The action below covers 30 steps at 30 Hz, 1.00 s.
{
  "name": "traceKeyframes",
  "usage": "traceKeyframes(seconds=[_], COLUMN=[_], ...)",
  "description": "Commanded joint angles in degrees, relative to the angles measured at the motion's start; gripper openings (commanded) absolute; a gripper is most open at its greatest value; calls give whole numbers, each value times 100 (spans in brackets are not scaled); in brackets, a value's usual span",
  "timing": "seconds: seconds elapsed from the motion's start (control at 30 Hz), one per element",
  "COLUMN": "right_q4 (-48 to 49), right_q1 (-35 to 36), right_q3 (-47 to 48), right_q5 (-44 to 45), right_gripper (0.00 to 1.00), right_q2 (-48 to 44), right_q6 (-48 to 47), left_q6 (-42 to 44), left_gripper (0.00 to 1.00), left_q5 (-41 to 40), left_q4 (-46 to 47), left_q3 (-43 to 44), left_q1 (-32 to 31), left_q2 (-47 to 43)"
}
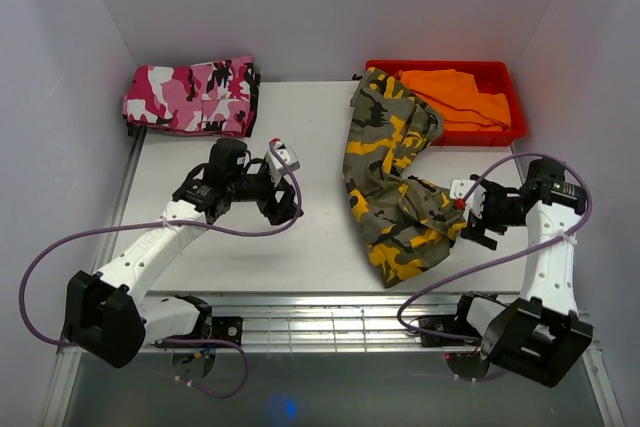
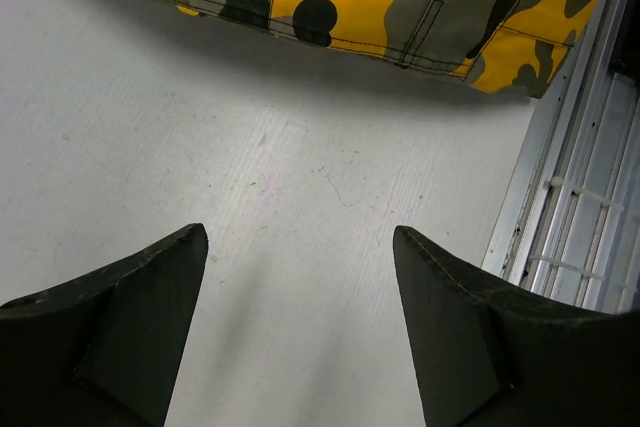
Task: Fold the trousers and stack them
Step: Flatten the trousers out
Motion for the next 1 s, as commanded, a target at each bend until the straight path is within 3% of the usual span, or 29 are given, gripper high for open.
traceKeyframes(seconds=[0.0, 0.07, 0.13, 0.17, 0.2, 0.23, 0.27, 0.4, 0.53, 0.73, 0.97], right_q4=[-559, -550, -297, 410, 808, 1221, 1922, 2070, 1894, 1243, 2463], right_q1=[294, 567, 882, 945, 946, 928, 911, 315, 41, 58, 181], right_q3=[183, 270, 542, 630, 762, 815, 851, 1586, 1923, 1388, 448], right_q5=[-1198, -1586, -1895, -1896, -1756, -1537, -1309, -885, -710, -692, -323], right_gripper=[91, 90, 90, 91, 91, 91, 92, 98, 100, 98, 91], right_q2=[-525, -543, -412, -333, -158, -52, 80, 1491, 2400, 3051, 3219], right_q6=[-900, -769, 281, 983, 2217, 2803, 3279, 4590, 4892, 4523, 5147], left_q6=[-221, -397, -467, -546, -564, -573, -590, -739, -880, -889, -1074], left_gripper=[86, 86, 86, 86, 86, 86, 86, 86, 86, 86, 88], left_q5=[202, 210, 298, 281, 246, 237, 211, 105, 0, -132, -238], left_q4=[129, 165, 165, 156, 130, 103, 94, 121, 165, 147, 156], left_q3=[-57, 13, 92, 162, 206, 224, 233, 216, 163, 58, 13], left_q1=[27, 27, 27, 27, 27, 27, 27, 36, 54, 132, 229], left_q2=[-91, -3, 15, 24, 15, -2, -46, -108, -204, -275, -301])
